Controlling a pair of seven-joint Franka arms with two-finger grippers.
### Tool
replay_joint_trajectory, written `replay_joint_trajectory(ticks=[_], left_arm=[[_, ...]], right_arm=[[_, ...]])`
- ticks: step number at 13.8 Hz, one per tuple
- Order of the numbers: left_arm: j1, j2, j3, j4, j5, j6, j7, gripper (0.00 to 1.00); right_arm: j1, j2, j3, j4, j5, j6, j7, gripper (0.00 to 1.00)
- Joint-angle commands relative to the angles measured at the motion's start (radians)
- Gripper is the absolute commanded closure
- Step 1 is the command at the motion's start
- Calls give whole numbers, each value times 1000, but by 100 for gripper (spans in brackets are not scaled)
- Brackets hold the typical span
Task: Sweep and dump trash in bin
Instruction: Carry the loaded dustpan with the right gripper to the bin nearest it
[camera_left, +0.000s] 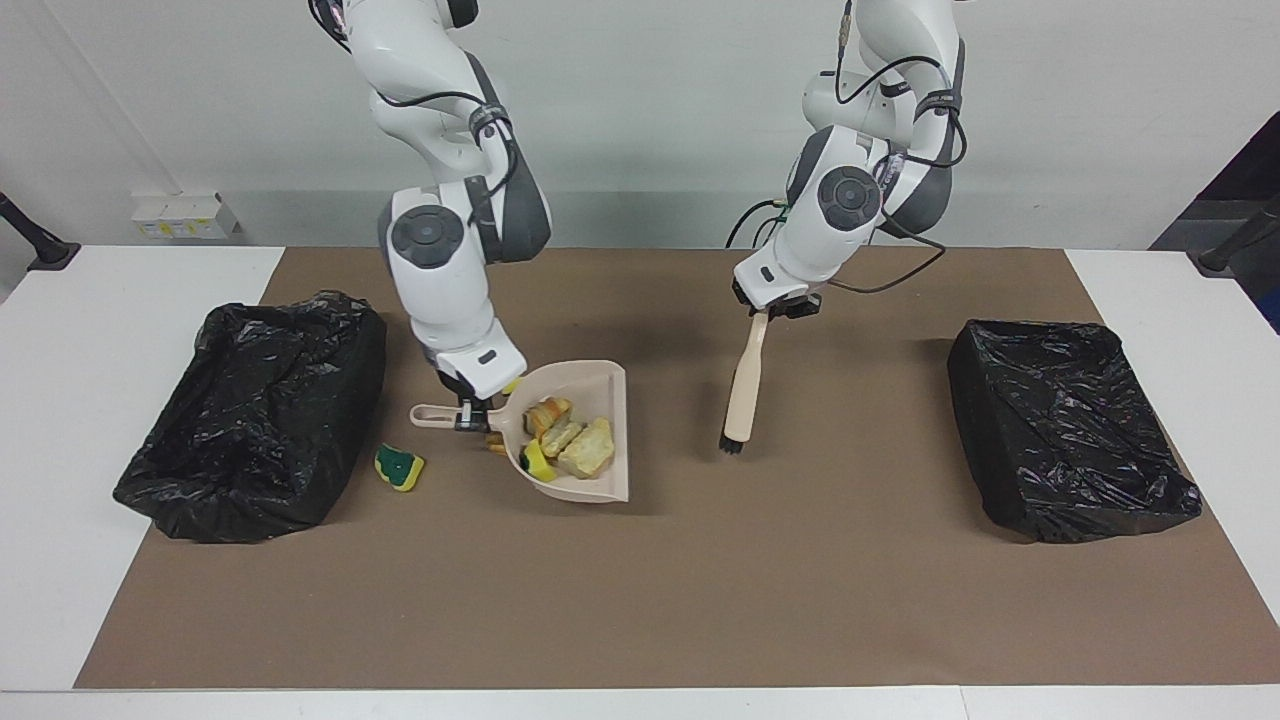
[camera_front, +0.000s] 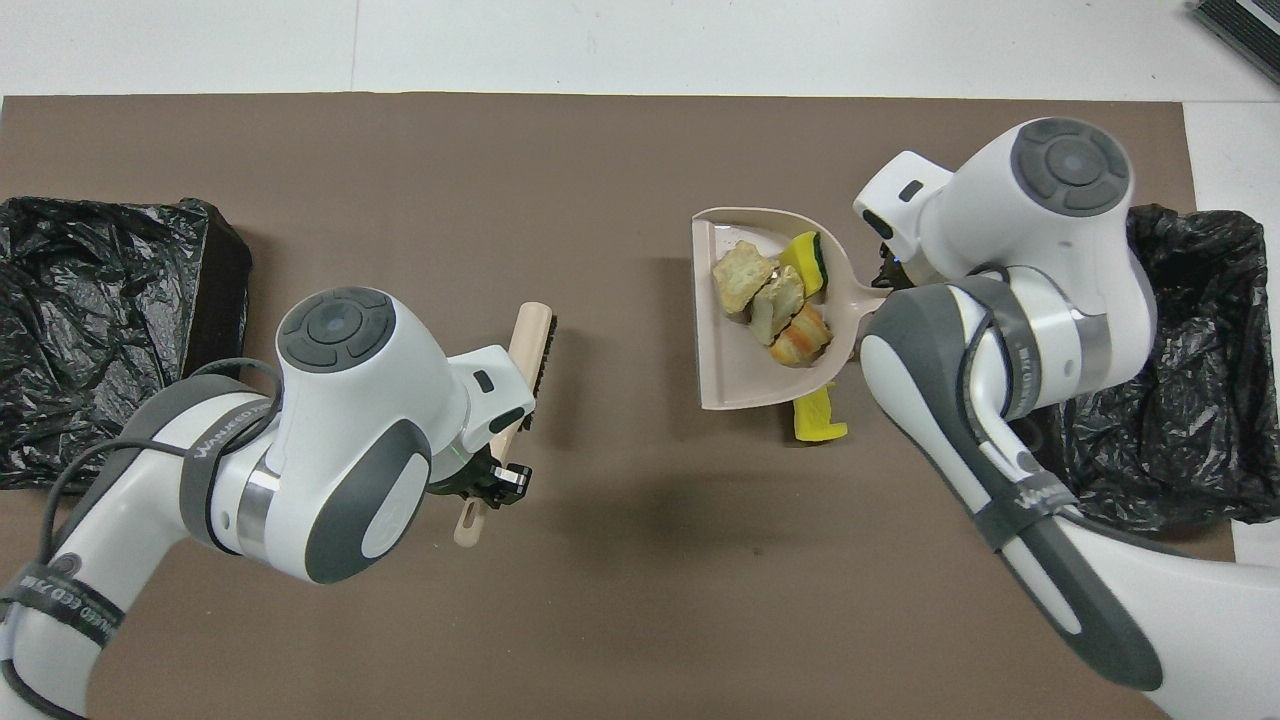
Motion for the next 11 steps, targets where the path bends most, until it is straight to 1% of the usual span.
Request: replay_joint_trajectory(ticks=[1,3,4,6,8,11], left_arm=[[-79,-89,4,-115,-9,70,-156,100],[-162,-143,2,-202,-9,165,-326,100],[-203,-161,2,-233,-9,176,-398,100],[-270,-167,2,-256,-9,178,-498,100],[-305,-167,-2,-284,-9,188,-575,100],[-394,-175,-2,-350,-9,283,-663,100]], right_arm=[[-89,-10,10,45,20,-46,-97,100],[-141,-10,10,78,20,-64,-111,100],[-166,-8,11,92,22,-81,-117,100],[-207,-12,13,98,20,-96,-152,100],[-247,-27,8,123,20,-121,-201,100],[-334,-35,5,125,2,-124,-304,100]])
